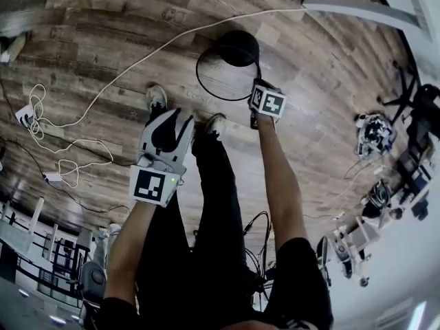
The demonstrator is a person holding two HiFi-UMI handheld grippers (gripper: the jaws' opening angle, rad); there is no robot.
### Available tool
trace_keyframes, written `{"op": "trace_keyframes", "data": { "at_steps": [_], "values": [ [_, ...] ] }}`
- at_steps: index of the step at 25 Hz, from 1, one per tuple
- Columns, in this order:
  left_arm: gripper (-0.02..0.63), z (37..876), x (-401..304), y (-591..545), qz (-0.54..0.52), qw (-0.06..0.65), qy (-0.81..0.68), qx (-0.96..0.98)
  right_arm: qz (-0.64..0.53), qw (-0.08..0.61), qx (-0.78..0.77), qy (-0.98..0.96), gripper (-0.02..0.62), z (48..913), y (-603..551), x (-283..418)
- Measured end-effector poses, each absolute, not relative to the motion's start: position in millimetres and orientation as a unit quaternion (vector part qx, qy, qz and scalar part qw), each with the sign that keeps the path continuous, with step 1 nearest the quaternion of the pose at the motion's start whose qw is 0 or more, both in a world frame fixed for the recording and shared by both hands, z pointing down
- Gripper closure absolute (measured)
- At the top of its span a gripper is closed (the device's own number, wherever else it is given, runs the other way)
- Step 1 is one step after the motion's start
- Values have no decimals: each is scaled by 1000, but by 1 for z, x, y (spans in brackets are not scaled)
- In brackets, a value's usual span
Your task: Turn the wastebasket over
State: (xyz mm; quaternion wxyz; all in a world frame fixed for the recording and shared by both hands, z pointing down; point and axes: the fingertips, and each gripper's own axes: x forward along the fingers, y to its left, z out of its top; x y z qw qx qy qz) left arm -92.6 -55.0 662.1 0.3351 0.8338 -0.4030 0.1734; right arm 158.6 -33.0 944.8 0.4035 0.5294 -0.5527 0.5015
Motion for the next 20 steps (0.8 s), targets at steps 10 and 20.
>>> {"op": "trace_keyframes", "data": {
  "at_steps": [10,20],
  "values": [
    [368,753,-98,-37,259,391,-389,793,602,288,499,-552,540,876,2,127],
    [486,822,-123,-23,329,429,-386,748,646,253,445,-567,540,840,18,88]
  ]
}}
